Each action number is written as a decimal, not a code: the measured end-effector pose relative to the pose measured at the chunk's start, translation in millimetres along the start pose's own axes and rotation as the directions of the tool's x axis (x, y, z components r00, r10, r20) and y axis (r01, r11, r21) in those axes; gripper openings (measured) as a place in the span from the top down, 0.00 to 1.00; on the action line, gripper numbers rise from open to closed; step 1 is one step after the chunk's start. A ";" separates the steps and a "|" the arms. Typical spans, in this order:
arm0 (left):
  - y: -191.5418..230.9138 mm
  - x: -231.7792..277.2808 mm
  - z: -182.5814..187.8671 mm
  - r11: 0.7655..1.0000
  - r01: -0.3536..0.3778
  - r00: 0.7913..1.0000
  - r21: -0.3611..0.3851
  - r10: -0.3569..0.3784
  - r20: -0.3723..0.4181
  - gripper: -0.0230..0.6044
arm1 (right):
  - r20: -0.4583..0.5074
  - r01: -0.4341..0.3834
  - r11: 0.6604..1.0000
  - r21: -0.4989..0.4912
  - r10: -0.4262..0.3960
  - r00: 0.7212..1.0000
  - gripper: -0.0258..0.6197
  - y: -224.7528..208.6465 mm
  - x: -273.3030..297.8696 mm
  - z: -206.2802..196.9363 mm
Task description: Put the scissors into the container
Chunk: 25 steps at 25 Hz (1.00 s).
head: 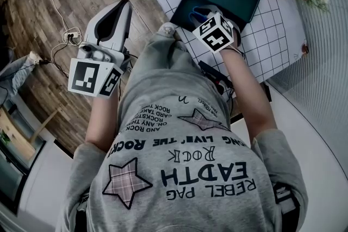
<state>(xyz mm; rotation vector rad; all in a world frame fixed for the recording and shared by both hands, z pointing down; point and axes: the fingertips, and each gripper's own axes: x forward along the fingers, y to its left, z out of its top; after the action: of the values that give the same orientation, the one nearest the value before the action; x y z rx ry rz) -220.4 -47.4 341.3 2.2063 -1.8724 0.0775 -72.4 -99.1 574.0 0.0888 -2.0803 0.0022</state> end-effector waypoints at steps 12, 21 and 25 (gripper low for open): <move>-1.8 2.0 7.7 1.000 0.013 1.000 0.010 -0.014 0.014 0.96 | 0.047 0.001 1.000 0.030 -0.003 0.999 0.84 -2.5 -14.3 13.3; -9.1 3.3 17.3 0.999 0.043 0.999 0.034 -0.044 0.025 0.96 | 0.108 0.026 0.992 0.123 -0.039 0.993 0.89 -11.6 -39.2 15.7; -12.0 3.4 21.3 0.998 0.054 0.998 0.043 -0.055 0.029 0.96 | 0.138 0.040 0.988 0.147 -0.060 0.989 0.90 -15.8 -53.9 19.5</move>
<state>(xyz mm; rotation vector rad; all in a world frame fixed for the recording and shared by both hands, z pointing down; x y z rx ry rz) -210.5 -53.6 319.6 2.2973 -1.8413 0.0744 -62.2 -112.3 517.0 0.2358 -2.2184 0.1185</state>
